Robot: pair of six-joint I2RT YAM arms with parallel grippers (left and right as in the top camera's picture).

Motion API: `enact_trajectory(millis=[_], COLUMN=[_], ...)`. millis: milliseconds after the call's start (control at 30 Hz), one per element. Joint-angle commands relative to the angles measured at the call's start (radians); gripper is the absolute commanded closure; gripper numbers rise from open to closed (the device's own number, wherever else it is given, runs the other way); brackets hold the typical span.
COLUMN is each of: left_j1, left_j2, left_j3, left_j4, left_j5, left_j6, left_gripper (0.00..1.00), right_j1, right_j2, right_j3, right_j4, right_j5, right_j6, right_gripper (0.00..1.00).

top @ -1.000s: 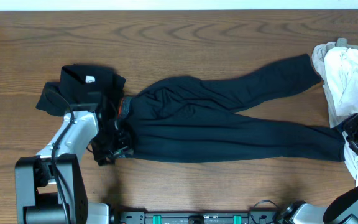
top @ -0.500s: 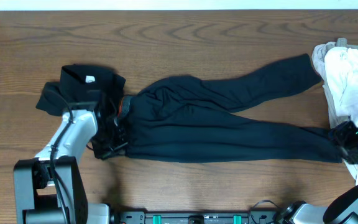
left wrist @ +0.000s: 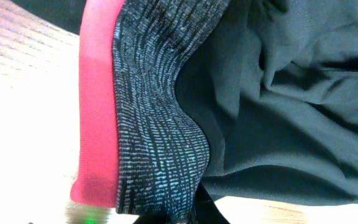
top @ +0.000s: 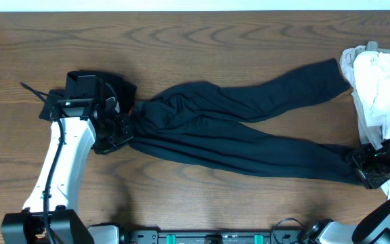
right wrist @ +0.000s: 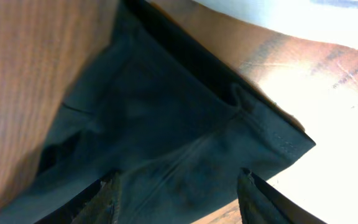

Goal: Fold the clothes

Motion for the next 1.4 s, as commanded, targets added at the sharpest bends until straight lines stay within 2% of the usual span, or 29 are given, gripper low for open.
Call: enact_trajectory(millis=[0, 333, 400, 467, 533, 567, 900, 1067, 1167, 1233, 1367], left_j1=[0.005, 0.005, 0.005, 0.005, 0.005, 0.005, 0.005, 0.005, 0.005, 0.005, 0.005], left_j2=[-0.002, -0.002, -0.002, -0.002, -0.002, -0.003, -0.086, -0.158, -0.171, -0.169, -0.169], left_j3=[0.013, 0.013, 0.013, 0.013, 0.013, 0.014, 0.06, 0.06, 0.06, 0.06, 0.06], left_j4=[-0.011, -0.011, -0.011, -0.011, -0.015, -0.02, -0.124, -0.122, -0.122, -0.122, -0.122], left_j5=[-0.019, -0.04, -0.04, -0.043, -0.043, -0.043, -0.043, -0.078, -0.078, -0.078, -0.078], left_j6=[0.009, 0.009, 0.009, 0.01, 0.009, 0.01, 0.032, 0.035, 0.035, 0.035, 0.035], left_gripper=[0.94, 0.94, 0.94, 0.94, 0.94, 0.94, 0.94, 0.94, 0.94, 0.94, 0.94], right_j1=[-0.009, -0.008, -0.008, -0.009, -0.009, -0.01, -0.024, -0.024, -0.024, -0.024, -0.024], right_j2=[0.003, 0.003, 0.003, 0.003, 0.003, 0.001, -0.095, -0.121, -0.107, -0.092, -0.051], right_j3=[-0.023, -0.094, -0.097, -0.096, -0.085, -0.073, 0.212, 0.221, 0.165, 0.117, 0.031], right_j4=[0.003, 0.071, 0.095, 0.114, 0.115, 0.109, -0.178, -0.194, -0.166, -0.133, -0.069], right_j5=[0.036, 0.084, 0.084, 0.07, 0.056, 0.044, 0.01, 0.017, 0.037, 0.039, 0.039], right_j6=[0.033, 0.064, 0.066, 0.066, 0.066, 0.065, 0.009, 0.009, 0.01, 0.01, 0.01], right_gripper=[0.41, 0.42, 0.53, 0.8, 0.99, 0.99, 0.99, 0.97, 0.68, 0.54, 0.47])
